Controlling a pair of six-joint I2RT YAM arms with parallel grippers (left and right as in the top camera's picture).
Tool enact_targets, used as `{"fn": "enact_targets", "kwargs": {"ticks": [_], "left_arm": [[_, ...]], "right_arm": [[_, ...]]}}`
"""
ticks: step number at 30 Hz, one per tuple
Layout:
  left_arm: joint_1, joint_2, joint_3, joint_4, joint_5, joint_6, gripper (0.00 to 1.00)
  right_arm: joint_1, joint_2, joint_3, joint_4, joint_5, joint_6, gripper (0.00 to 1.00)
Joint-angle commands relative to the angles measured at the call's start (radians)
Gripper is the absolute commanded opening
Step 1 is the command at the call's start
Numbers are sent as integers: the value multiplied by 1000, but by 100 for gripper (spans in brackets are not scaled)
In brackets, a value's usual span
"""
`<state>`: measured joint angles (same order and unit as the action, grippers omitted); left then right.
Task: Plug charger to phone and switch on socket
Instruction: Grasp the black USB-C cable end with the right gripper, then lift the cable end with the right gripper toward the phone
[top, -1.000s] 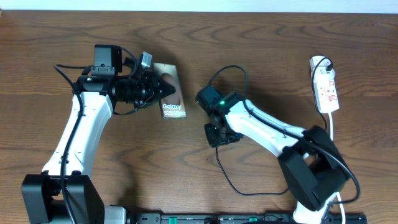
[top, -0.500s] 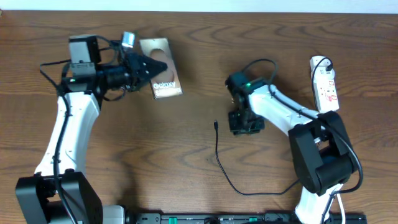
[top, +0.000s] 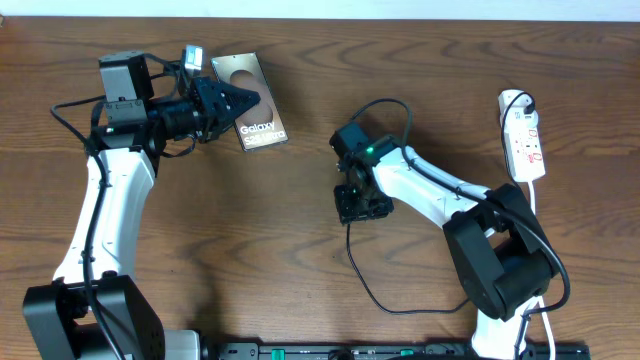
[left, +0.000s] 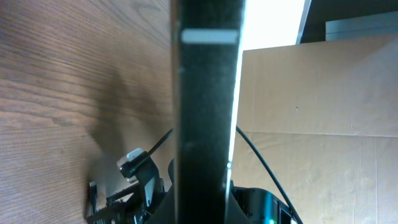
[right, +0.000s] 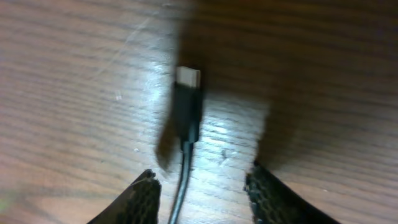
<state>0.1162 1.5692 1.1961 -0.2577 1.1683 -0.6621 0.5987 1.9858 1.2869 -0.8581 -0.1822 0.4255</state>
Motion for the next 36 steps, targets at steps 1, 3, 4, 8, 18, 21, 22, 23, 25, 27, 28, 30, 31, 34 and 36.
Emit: {"fn": "enact_targets", "kwargs": {"ticks": [1, 3, 4, 8, 18, 21, 22, 23, 25, 27, 28, 30, 31, 34, 36], "left_arm": [[0, -8, 17, 5, 28, -9, 7], [0, -7, 17, 5, 29, -9, 7], [0, -8, 17, 5, 28, -9, 8], [0, -8, 17, 5, 28, -9, 7], [0, -8, 17, 5, 29, -9, 7], [0, -8, 17, 5, 29, -9, 7], [0, -7, 17, 5, 29, -9, 7], [0, -7, 17, 5, 29, -9, 7], [0, -8, 17, 5, 29, -9, 7], [0, -7, 17, 5, 29, -5, 8], [0, -8, 17, 5, 29, -5, 8], [0, -8, 17, 5, 37, -5, 7], [0, -7, 17, 5, 44, -5, 7], [0, -8, 17, 5, 45, -5, 7], [0, -8, 17, 6, 45, -5, 7]], "right_arm": [[-28, 55, -11, -20, 68, 68, 41], [-42, 55, -11, -37, 124, 68, 41], [-48, 55, -11, -54, 175, 67, 41], [-69, 55, -11, -161, 467, 67, 42], [-148, 55, -12, -178, 255, 118, 40], [-159, 55, -18, -168, 290, 177, 42], [-162, 55, -22, -161, 309, 193, 42], [-167, 55, -30, -149, 330, 218, 42], [-182, 55, -50, -111, 330, 272, 41], [-187, 55, -64, -57, 289, 282, 37], [-188, 55, -68, -42, 271, 282, 35], [-188, 55, -70, -23, 251, 285, 32], [-188, 55, -70, -23, 251, 285, 31], [-188, 55, -70, -21, 251, 284, 22], [-188, 55, -70, -21, 250, 284, 10]]}}
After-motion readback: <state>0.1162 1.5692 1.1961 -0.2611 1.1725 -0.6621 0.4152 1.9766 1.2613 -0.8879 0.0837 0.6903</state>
